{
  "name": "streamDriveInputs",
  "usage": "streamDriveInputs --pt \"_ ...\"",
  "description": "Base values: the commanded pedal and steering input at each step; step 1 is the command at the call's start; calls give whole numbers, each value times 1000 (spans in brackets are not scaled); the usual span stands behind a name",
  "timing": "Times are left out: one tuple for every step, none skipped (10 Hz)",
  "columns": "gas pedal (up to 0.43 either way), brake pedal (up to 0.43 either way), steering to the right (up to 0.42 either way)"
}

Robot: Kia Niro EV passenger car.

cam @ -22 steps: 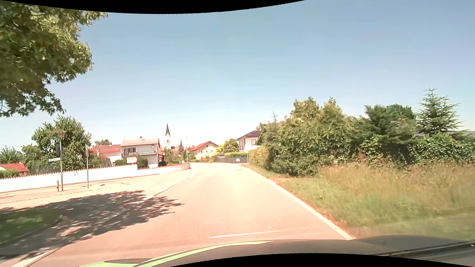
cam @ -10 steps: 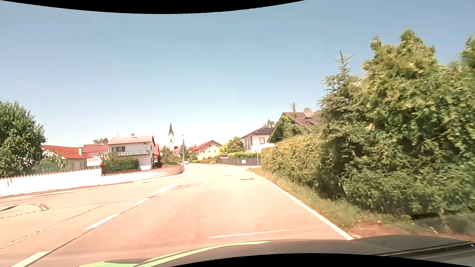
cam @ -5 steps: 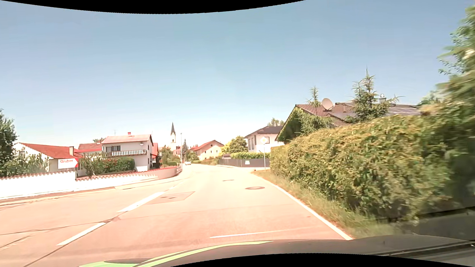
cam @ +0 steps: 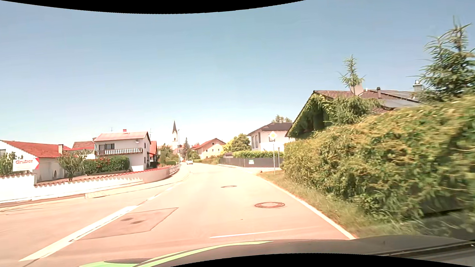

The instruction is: Follow the waypoints while adhering to traffic rules and regulations

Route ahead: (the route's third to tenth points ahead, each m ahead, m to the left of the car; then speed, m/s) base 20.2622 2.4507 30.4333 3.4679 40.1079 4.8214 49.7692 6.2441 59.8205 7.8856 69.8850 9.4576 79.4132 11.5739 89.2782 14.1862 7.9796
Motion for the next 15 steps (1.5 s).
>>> streamDriveInputs --pt "67 0 -11" --pt "67 0 -11" --pt "67 0 -11" --pt "79 0 -11" --pt "79 0 -11" --pt "79 0 -11" --pt "79 0 -11" --pt "79 0 -11" --pt "79 0 -11" --pt "79 0 -11" --pt "79 0 -11" --pt "79 0 -12" --pt "79 0 -13" --pt "79 0 -13" --pt "79 0 -13"
